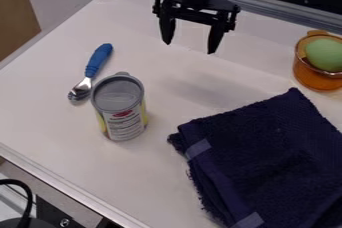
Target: Push the can to the top centre of the table
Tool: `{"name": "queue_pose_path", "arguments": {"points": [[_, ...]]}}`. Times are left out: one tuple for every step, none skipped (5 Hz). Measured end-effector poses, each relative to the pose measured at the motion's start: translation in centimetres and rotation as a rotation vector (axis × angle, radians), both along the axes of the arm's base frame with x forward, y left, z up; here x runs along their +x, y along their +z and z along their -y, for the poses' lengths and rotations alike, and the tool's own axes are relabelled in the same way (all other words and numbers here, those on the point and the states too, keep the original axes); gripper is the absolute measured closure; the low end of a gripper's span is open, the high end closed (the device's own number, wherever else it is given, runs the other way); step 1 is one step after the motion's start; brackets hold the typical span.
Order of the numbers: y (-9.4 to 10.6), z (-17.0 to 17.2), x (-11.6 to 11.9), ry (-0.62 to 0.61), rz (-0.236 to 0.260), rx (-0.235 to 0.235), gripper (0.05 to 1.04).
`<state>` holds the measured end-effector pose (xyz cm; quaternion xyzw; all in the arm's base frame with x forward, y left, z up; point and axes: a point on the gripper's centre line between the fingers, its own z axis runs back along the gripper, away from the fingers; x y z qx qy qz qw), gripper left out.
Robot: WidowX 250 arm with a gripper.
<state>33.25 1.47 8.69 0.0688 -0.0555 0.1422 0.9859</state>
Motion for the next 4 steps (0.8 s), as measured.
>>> {"name": "queue_pose_path", "arguments": {"points": [[-1.2,0.0,-0.5,0.002,-0.042,-0.003,0.084],[-1.1,-0.1,-1.4,-0.008,-0.073,-0.014,0.084],[0.1,-0.5,-2.4,-0.029,-0.06,-0.021,0.084],[1.2,-1.3,-4.9,-0.077,-0.076,-0.062,0.084]]}}
